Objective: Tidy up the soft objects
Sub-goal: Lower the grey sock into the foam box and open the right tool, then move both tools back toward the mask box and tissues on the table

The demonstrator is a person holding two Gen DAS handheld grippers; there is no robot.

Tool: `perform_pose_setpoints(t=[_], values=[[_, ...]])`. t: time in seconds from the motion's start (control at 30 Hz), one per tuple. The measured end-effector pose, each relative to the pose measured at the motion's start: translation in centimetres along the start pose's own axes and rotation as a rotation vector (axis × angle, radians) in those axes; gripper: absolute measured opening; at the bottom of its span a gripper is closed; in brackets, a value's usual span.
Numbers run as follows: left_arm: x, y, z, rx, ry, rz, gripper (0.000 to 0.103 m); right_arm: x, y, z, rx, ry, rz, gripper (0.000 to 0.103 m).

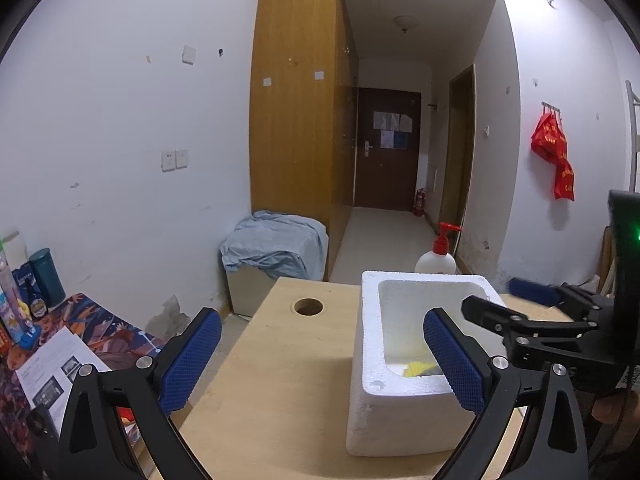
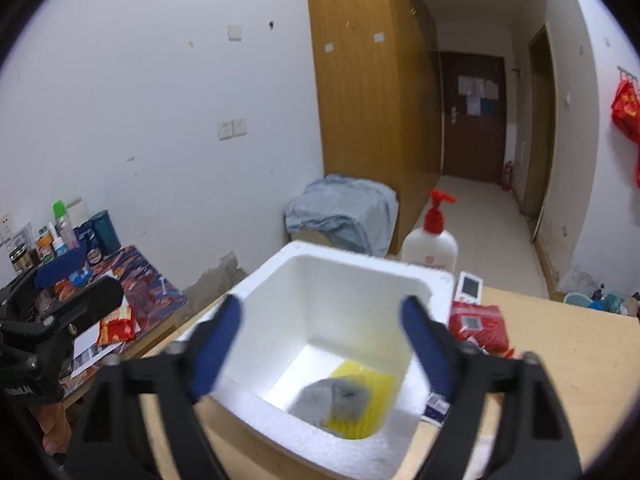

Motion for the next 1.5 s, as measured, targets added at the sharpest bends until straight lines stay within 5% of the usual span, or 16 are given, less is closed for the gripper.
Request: perform_pose_setpoints(t=[0.57, 0.7, 0.9, 1.5], values=[[2.1, -1.1, -0.1, 0.012, -0.016, 0.057, 0.101, 3.2, -1.3, 0.9, -0.003, -0.044, 0.052, 0.103], [3.0, -2.0, -0.1, 0.001, -0.029, 0.075, 0.101, 5.4, -1.1, 1.1, 0.011, -0.158, 0.043, 0.103], [4.0, -3.2, -0.1, -0.007, -0.035, 0.097, 0.101, 6.9, -2.2, 2.3, -0.014, -0.096, 0.112, 0.103], [7.9, -7.3, 2.6, -0.047, -0.037, 0.141, 0.101, 14.7, -3.5, 5.0, -0.057, -0.193, 0.181, 0.103]])
Point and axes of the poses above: each gripper's, at about its wrist camera, not at the fingertips, and x roughly against the way its jaws point, y to its left, z to its underside, the point moved 5 cm from there along -x, roughly the way its jaws point, and after that the axes turned 3 degrees about -z, right-handed, at the moved point
